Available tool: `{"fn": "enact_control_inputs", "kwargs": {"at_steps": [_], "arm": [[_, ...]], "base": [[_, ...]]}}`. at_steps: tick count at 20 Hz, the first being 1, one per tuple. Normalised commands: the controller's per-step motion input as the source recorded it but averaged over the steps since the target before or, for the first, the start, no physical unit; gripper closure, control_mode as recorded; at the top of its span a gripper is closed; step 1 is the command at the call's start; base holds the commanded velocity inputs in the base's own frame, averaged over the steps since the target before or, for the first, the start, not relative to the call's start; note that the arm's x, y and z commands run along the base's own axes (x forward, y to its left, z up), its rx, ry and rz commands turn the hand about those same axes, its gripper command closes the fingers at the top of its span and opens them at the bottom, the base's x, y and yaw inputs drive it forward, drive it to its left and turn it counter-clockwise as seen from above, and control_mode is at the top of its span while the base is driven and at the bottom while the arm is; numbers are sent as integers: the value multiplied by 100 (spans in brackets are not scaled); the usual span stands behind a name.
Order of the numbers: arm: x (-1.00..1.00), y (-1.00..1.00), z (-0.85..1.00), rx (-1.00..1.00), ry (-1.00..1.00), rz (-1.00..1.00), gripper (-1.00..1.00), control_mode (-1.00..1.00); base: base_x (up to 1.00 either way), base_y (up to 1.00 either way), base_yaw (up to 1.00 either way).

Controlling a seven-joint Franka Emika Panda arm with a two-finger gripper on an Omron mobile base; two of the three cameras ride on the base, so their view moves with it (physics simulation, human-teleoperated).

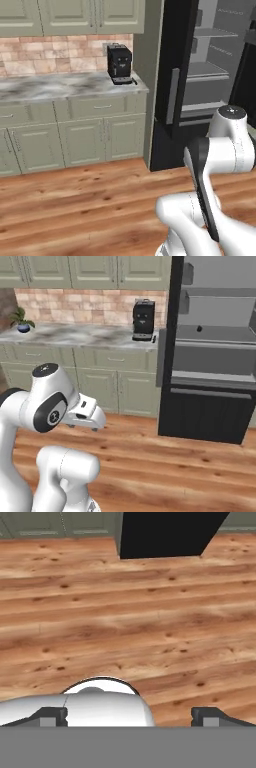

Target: Retrieve the butter from the fridge and place it on a plate on the dining table. Then retrieve the butter knife by the fridge and place it near the plate.

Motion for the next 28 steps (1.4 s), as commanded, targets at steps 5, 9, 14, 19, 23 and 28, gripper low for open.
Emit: {"fn": "enact_control_inputs", "kwargs": {"at_steps": [5,9,14,19,23,28], "arm": [[0,0,0,0,0,0,-100,100],[0,0,0,0,0,0,-100,100],[0,0,0,0,0,0,-100,100],[0,0,0,0,0,0,-100,100],[0,0,0,0,0,0,-100,100],[0,0,0,0,0,0,-100,100]], "base": [[32,56,-14],[42,63,-13],[67,56,-14],[97,53,-33],[100,68,-46],[79,75,-45]]}}
